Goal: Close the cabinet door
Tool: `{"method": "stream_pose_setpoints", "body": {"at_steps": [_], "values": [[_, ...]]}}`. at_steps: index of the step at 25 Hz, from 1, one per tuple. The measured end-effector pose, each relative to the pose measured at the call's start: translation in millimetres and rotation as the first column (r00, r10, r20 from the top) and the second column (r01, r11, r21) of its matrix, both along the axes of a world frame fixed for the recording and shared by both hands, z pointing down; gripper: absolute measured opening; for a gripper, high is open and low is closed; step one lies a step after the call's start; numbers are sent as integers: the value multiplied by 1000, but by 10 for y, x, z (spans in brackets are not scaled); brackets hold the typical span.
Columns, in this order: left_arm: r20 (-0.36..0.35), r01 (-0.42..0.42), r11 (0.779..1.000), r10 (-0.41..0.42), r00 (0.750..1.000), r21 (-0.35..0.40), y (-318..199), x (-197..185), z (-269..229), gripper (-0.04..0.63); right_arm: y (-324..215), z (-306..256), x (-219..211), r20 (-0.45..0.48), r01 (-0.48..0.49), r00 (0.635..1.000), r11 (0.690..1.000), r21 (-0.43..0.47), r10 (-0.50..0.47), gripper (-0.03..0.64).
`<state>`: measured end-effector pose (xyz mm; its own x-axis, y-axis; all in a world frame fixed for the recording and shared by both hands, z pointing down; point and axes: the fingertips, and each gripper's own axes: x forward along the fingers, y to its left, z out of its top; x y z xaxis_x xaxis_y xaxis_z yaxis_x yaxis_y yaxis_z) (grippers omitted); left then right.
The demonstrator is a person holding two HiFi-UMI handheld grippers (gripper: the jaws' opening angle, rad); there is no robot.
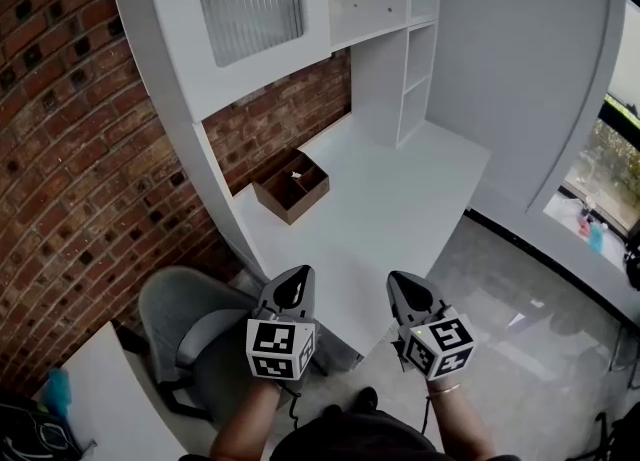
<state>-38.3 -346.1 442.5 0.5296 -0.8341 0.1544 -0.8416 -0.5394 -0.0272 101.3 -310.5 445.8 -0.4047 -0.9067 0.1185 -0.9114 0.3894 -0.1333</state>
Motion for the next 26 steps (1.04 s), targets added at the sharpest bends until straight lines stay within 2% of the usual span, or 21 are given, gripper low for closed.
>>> {"method": "stream_pose_setpoints", "body": {"at_steps": [6, 15, 21, 26], "values": [[-14, -4, 1000, 4, 1000, -24, 74, -64, 145, 9, 46, 149, -40, -14, -20, 1000, 1000, -21, 20, 2], [16, -16, 999, 17, 1000, -51, 146, -92, 320, 9, 67, 300, 5, -20, -58, 998, 997, -53, 57, 0], [-35, -25, 997, 23, 999, -70, 164, -84, 322, 9, 107, 295, -14, -25, -73, 997, 996, -52, 72, 0], [-37, -26, 998, 24, 999, -62, 148, -108, 311, 9, 113, 300, -21, -29, -77, 997, 996, -48, 75, 0]]}}
